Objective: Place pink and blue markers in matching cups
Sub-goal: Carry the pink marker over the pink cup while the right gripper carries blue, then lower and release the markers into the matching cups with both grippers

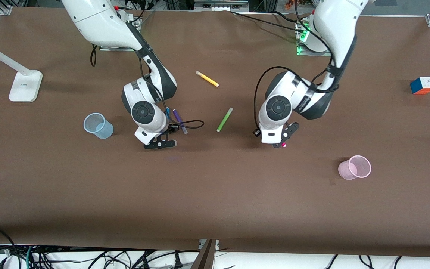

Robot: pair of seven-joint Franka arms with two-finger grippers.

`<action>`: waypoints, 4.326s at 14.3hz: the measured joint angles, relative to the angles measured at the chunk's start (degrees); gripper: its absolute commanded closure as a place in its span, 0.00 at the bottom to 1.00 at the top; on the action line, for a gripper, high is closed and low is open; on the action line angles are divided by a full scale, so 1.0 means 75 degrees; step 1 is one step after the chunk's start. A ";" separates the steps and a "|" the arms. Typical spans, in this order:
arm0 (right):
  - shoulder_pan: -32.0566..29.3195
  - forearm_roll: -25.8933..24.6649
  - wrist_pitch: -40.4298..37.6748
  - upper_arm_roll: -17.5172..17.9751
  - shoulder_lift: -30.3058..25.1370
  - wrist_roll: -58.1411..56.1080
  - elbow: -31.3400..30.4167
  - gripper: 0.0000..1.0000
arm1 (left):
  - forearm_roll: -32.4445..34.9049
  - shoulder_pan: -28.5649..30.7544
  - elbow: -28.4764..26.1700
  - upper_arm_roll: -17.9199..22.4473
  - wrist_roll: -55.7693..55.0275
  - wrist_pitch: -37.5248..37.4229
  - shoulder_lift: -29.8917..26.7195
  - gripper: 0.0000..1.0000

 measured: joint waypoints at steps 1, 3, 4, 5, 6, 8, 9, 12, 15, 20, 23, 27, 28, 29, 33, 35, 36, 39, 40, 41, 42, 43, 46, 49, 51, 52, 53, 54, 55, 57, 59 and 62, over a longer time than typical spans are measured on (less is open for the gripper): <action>-0.0022 0.0000 -0.0011 -0.0022 -0.0145 -0.0131 0.0033 1.00 | 0.0005 0.0101 0.0324 0.0048 0.0347 -0.0591 -0.0029 1.00; -0.0091 0.0000 -0.0211 -0.0092 -0.0515 -0.0385 0.0066 1.00 | 0.0007 0.0411 0.0809 0.0090 0.1002 -0.1395 -0.0035 1.00; -0.0157 0.0000 -0.0415 -0.0145 -0.0721 -0.0643 0.0085 1.00 | 0.0007 0.0610 0.1004 0.0095 0.1325 -0.1713 -0.0035 1.00; -0.0257 0.0000 -0.0696 -0.0206 -0.0917 -0.1047 0.0106 1.00 | 0.0006 0.0811 0.1178 0.0094 0.1626 -0.1976 -0.0035 1.00; -0.0389 0.0000 -0.0971 -0.0250 -0.1079 -0.1529 0.0130 1.00 | 0.0004 0.1003 0.1327 0.0090 0.1908 -0.2190 -0.0035 1.00; -0.0744 0.0000 -0.1497 -0.0287 -0.1337 -0.2702 0.0217 1.00 | -0.0041 0.1393 0.1576 0.0081 0.2514 -0.2574 -0.0034 1.00; -0.0942 0.0000 -0.1721 -0.0293 -0.1436 -0.3373 0.0255 1.00 | -0.0149 0.1606 0.1681 0.0082 0.2870 -0.2755 -0.0034 1.00; -0.1517 0.0225 -0.2216 -0.0303 -0.1678 -0.5339 0.0298 1.00 | -0.0793 0.2499 0.1967 0.0094 0.4145 -0.3256 -0.0033 1.00; -0.1914 0.0569 -0.2398 -0.0385 -0.1831 -0.7053 0.0299 1.00 | -0.1477 0.3651 0.2115 0.0100 0.5468 -0.3519 -0.0030 1.00; -0.2571 0.1475 -0.2636 -0.0465 -0.1928 -0.9820 0.0280 1.00 | -0.2179 0.4629 0.2190 0.0090 0.6426 -0.3569 0.0240 1.00; -0.3039 0.2186 -0.2950 -0.0476 -0.1927 -1.1592 0.0188 1.00 | -0.2187 0.4651 0.2609 0.0086 0.6428 -0.3758 0.0629 1.00; -0.3426 0.2699 -0.3390 -0.0488 -0.1928 -1.3168 0.0131 1.00 | -0.2187 0.4840 0.3254 0.0092 0.6428 -0.3989 0.1202 1.00; -0.3479 0.2791 -0.3421 -0.0489 -0.1928 -1.3512 0.0074 1.00 | -0.2187 0.4906 0.3365 0.0091 0.6429 -0.3990 0.1304 1.00; -0.3515 0.2897 -0.3438 -0.0489 -0.1928 -1.3861 -0.0005 1.00 | -0.2187 0.4946 0.3463 0.0090 0.6431 -0.3992 0.1401 1.00; -0.3600 0.3094 -0.3486 -0.0489 -0.1927 -1.4945 -0.0317 1.00 | -0.2187 0.4964 0.3896 0.0077 0.6494 -0.3976 0.1925 1.00; -0.3624 0.3100 -0.3594 -0.0489 -0.1927 -1.5131 -0.0342 1.00 | -0.2187 0.4971 0.4020 0.0077 0.6580 -0.3968 0.2121 1.00; -0.3632 0.3101 -0.3650 -0.0489 -0.1928 -1.5192 -0.0343 1.00 | -0.2187 0.4977 0.4048 0.0077 0.6614 -0.3954 0.2186 1.00; -0.3645 0.3102 -0.3706 -0.0525 -0.1928 -1.5437 -0.0375 1.00 | -0.2187 0.4985 0.4075 0.0077 0.6788 -0.3934 0.2294 1.00; -0.3649 0.3104 -0.3707 -0.0543 -0.1927 -1.5561 -0.0400 1.00 | -0.2187 0.4986 0.4076 0.0077 0.6828 -0.3933 0.2304 0.97; -0.3660 0.3105 -0.3708 -0.0566 -0.1924 -1.5658 -0.0421 1.00 | -0.2187 0.4987 0.4078 0.0077 0.6848 -0.3932 0.2304 0.96; -0.3692 0.3105 -0.3712 -0.0579 -0.1919 -1.5715 -0.0436 1.00 | -0.2187 0.4987 0.4082 0.0077 0.6855 -0.3932 0.2304 0.95; -0.3729 0.3106 -0.3723 -0.0587 -0.1913 -1.5757 -0.0449 1.00 | -0.2187 0.4987 0.4086 0.0077 0.6859 -0.3932 0.2304 0.94; -0.3776 0.3109 -0.3781 -0.0598 -0.1898 -1.5942 -0.0484 1.00 | -0.2187 0.4987 0.4092 0.0077 0.6863 -0.3932 0.2304 0.71; -0.3799 0.3111 -0.3839 -0.0598 -0.1854 -1.6152 -0.0500 1.00 | -0.2187 0.4987 0.4092 0.0077 0.6863 -0.3933 0.2306 0.46; -0.3817 0.3113 -0.3851 -0.0598 -0.1835 -1.6293 -0.0502 1.00 | -0.2187 0.4987 0.4092 0.0077 0.6863 -0.3933 0.2306 0.00; -0.3824 0.3129 -0.3856 -0.0598 -0.1828 -1.6339 -0.0503 1.00 | -0.2187 0.4987 0.4092 0.0077 0.6864 -0.3933 0.2306 0.00; -0.3829 0.3203 -0.3864 -0.0598 -0.1814 -1.6419 -0.0507 1.00 | -0.2187 0.4987 0.4092 0.0077 0.6867 -0.3933 0.2306 0.00; -0.3835 0.3361 -0.3878 -0.0599 -0.1774 -1.6575 -0.0512 1.00 | -0.2187 0.4987 0.4092 0.0077 0.6870 -0.3933 0.2306 0.00; -0.3854 0.3512 -0.3888 -0.0603 -0.1708 -1.6732 -0.0518 0.94 | -0.2187 0.4987 0.4092 0.0077 0.6872 -0.3933 0.2306 0.00; -0.3948 0.3703 -0.3909 -0.0612 -0.1555 -1.6905 -0.0521 0.01 | -0.2187 0.4987 0.4097 0.0077 0.6874 -0.3933 0.2306 0.00; -0.4009 0.3749 -0.3937 -0.0624 -0.1498 -1.6897 -0.0521 0.00 | -0.2141 0.4985 0.4130 0.0077 0.6875 -0.3935 0.2298 0.00; -0.4023 0.3763 -0.4018 -0.0623 -0.1550 -1.6282 -0.0438 0.00 | -0.1695 0.4966 0.4273 -0.0043 0.6887 -0.3951 0.2217 0.00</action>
